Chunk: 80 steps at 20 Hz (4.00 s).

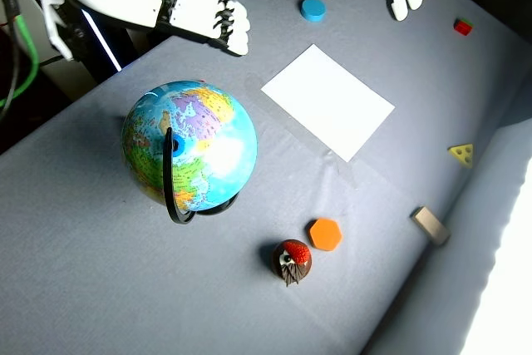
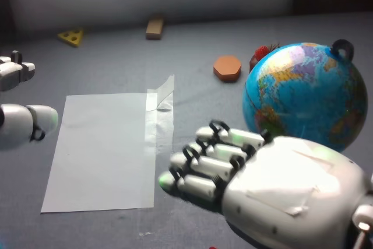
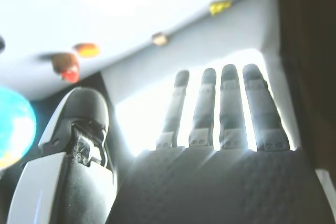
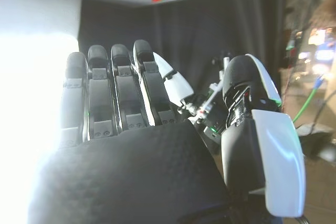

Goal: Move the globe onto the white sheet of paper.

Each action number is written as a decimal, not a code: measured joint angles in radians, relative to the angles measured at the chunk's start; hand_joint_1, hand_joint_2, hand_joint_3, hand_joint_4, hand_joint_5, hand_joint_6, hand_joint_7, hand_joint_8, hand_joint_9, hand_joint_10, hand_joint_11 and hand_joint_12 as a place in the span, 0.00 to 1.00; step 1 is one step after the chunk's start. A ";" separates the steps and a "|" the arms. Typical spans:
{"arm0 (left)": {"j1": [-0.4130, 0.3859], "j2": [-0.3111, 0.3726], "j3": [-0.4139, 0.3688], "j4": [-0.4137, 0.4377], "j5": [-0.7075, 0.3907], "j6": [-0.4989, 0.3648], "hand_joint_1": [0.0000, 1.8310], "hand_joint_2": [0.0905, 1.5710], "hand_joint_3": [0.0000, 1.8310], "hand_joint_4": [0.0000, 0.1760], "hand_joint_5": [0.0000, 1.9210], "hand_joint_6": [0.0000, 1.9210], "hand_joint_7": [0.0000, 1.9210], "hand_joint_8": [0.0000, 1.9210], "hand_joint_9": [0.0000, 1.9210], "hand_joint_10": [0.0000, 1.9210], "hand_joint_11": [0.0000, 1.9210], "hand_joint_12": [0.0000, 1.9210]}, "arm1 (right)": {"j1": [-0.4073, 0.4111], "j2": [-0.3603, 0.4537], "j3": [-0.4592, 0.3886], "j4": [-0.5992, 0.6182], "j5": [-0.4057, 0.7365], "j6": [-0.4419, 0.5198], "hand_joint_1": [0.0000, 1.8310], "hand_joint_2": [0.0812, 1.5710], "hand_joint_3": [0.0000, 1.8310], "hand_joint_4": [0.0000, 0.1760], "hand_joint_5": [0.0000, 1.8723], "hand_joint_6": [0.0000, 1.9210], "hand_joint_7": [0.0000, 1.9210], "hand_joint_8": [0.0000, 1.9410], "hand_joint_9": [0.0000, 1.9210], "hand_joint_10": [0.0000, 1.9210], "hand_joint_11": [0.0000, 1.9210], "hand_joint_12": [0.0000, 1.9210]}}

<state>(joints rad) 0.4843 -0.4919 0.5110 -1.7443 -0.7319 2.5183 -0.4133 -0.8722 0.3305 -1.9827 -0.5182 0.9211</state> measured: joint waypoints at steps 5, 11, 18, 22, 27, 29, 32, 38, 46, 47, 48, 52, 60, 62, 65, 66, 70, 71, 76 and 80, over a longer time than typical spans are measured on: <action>0.313 -0.051 -0.013 0.352 0.003 -0.529 0.00 0.79 0.00 0.31 0.02 0.00 0.01 0.00 0.02 0.00 0.01 0.01 | -0.041 0.132 0.001 -0.013 0.269 -0.018 0.00 0.74 0.00 0.00 0.10 0.00 0.07 0.00 0.07 0.01 0.00 0.05; 0.464 -0.216 -0.048 0.481 -0.185 -0.718 0.00 0.79 0.00 0.29 0.04 0.01 0.04 0.01 0.04 0.01 0.02 0.02 | -0.078 0.184 0.135 -0.063 0.654 -0.024 0.00 0.74 0.00 0.00 0.11 0.00 0.07 0.00 0.07 0.00 0.00 0.00; 0.571 -0.364 -0.035 0.574 -0.365 -0.752 0.00 0.79 0.00 0.29 0.04 0.00 0.03 0.00 0.04 0.00 0.02 0.02 | -0.120 0.138 0.388 0.084 0.882 -0.190 0.00 0.74 0.00 0.00 0.10 0.00 0.05 0.00 0.07 0.01 0.01 0.00; 0.611 -0.415 -0.002 0.641 -0.437 -0.778 0.00 0.79 0.00 0.29 0.05 0.00 0.04 0.00 0.04 0.00 0.00 0.08 | -0.152 0.138 0.491 0.306 1.046 -0.460 0.00 0.74 0.00 0.00 0.11 0.00 0.06 0.00 0.07 0.01 0.00 0.00; 0.643 -0.447 0.033 0.659 -0.475 -0.834 0.00 0.78 0.00 0.28 0.05 0.00 0.04 0.00 0.04 0.00 0.00 0.09 | -0.210 0.126 0.603 0.381 1.139 -0.606 0.00 0.74 0.00 0.00 0.09 0.00 0.07 0.01 0.06 0.00 0.00 0.00; 0.653 -0.466 0.054 0.686 -0.476 -0.846 0.00 0.78 0.00 0.28 0.04 0.00 0.04 0.00 0.04 0.00 0.00 0.10 | -0.238 0.116 0.647 0.487 1.170 -0.741 0.00 0.74 0.00 0.00 0.08 0.00 0.07 0.00 0.06 0.00 0.00 0.00; 0.658 -0.483 0.062 0.689 -0.468 -0.855 0.00 0.78 0.00 0.28 0.04 0.00 0.04 0.00 0.04 0.00 0.00 0.10 | -0.241 0.095 0.699 0.532 1.188 -0.795 0.00 0.74 0.00 0.00 0.08 0.00 0.07 0.00 0.06 0.00 0.00 0.00; 0.671 -0.507 0.078 0.688 -0.473 -0.872 0.00 0.79 0.00 0.27 0.06 0.00 0.05 0.00 0.06 0.00 0.00 0.16 | -0.243 0.039 0.811 0.545 1.199 -0.800 0.00 0.74 0.00 0.00 0.09 0.01 0.06 0.00 0.07 0.01 0.01 0.00; 0.682 -0.508 0.076 0.715 -0.459 -0.901 0.00 0.79 0.00 0.24 0.05 0.00 0.04 0.00 0.05 0.00 0.00 0.13 | -0.195 -0.009 0.866 0.573 1.162 -0.787 0.00 0.74 0.00 0.00 0.08 0.00 0.09 0.01 0.07 0.00 0.01 0.01; 0.682 -0.508 0.074 0.721 -0.460 -0.903 0.00 0.79 0.00 0.24 0.05 0.00 0.04 0.00 0.05 0.00 0.00 0.13 | -0.193 -0.016 0.871 0.572 1.156 -0.787 0.00 0.74 0.00 0.00 0.08 0.00 0.09 0.01 0.07 0.00 0.01 0.01; 0.682 -0.508 0.074 0.721 -0.459 -0.921 0.00 0.79 0.00 0.24 0.05 0.00 0.04 0.00 0.05 0.00 0.00 0.13 | -0.192 -0.023 0.875 0.574 1.140 -0.787 0.00 0.74 0.00 0.00 0.08 0.00 0.09 0.01 0.07 0.00 0.01 0.01; 0.682 -0.505 0.074 0.716 -0.458 -0.931 0.00 0.79 0.00 0.24 0.05 0.00 0.04 0.00 0.04 0.00 0.00 0.08 | -0.189 -0.058 0.906 0.573 1.108 -0.787 0.00 0.74 0.00 0.00 0.06 0.00 0.06 0.00 0.06 0.00 0.00 0.01; 0.682 -0.494 0.072 0.705 -0.449 -0.942 0.00 0.79 0.00 0.25 0.03 0.00 0.02 0.00 0.03 0.00 0.00 0.06 | -0.185 -0.077 0.908 0.580 1.092 -0.808 0.00 0.74 0.00 0.00 0.07 0.00 0.07 0.00 0.06 0.00 0.00 0.00; 0.682 -0.494 0.072 0.705 -0.436 -0.942 0.00 0.79 0.00 0.25 0.03 0.00 0.02 0.00 0.03 0.00 0.00 0.06 | -0.180 -0.087 0.908 0.583 1.081 -0.814 0.00 0.74 0.00 0.00 0.07 0.00 0.07 0.00 0.06 0.00 0.00 0.00; 0.692 -0.494 0.072 0.713 -0.429 -0.957 0.00 0.79 0.00 0.25 0.03 0.00 0.02 0.00 0.03 0.00 0.00 0.05 | -0.156 -0.118 0.908 0.586 1.041 -0.814 0.00 0.74 0.00 0.00 0.07 0.00 0.07 0.00 0.05 0.00 0.00 0.00; 0.693 -0.494 0.068 0.707 -0.428 -0.958 0.00 0.79 0.00 0.25 0.03 0.00 0.02 0.00 0.03 0.00 0.00 0.06 | -0.152 -0.128 0.908 0.586 1.028 -0.810 0.00 0.74 0.00 0.00 0.07 0.00 0.07 0.00 0.05 0.00 0.00 0.00; 0.695 -0.489 0.054 0.710 -0.426 -0.965 0.00 0.79 0.00 0.25 0.03 0.00 0.02 0.00 0.03 0.00 0.00 0.09 | -0.109 -0.162 0.882 0.530 0.940 -0.759 0.00 0.74 0.00 0.00 0.06 0.00 0.06 0.00 0.05 0.00 0.00 0.00; 0.695 -0.488 0.051 0.709 -0.428 -0.965 0.00 0.79 0.00 0.25 0.03 0.00 0.02 0.00 0.03 0.00 0.00 0.09 | -0.102 -0.167 0.869 0.525 0.914 -0.756 0.00 0.74 0.00 0.00 0.06 0.00 0.06 0.00 0.05 0.00 0.00 0.00; 0.703 -0.488 0.047 0.711 -0.426 -0.976 0.00 0.79 0.00 0.25 0.03 0.00 0.02 0.00 0.03 0.00 0.00 0.06 | -0.068 -0.221 0.842 0.516 0.821 -0.753 0.00 0.74 0.00 0.00 0.07 0.00 0.06 0.00 0.05 0.00 0.00 0.00; 0.703 -0.487 0.045 0.708 -0.428 -0.999 0.00 0.79 0.00 0.25 0.03 0.00 0.02 0.00 0.03 0.00 0.00 0.06 | -0.032 -0.300 0.842 0.515 0.727 -0.742 0.00 0.74 0.00 0.00 0.08 0.01 0.08 0.00 0.05 0.00 0.00 0.00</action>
<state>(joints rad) 1.1870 -0.9791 0.5556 -1.0367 -1.1595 1.5192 -0.4458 -1.1721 1.1721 -1.4677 0.2092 0.1787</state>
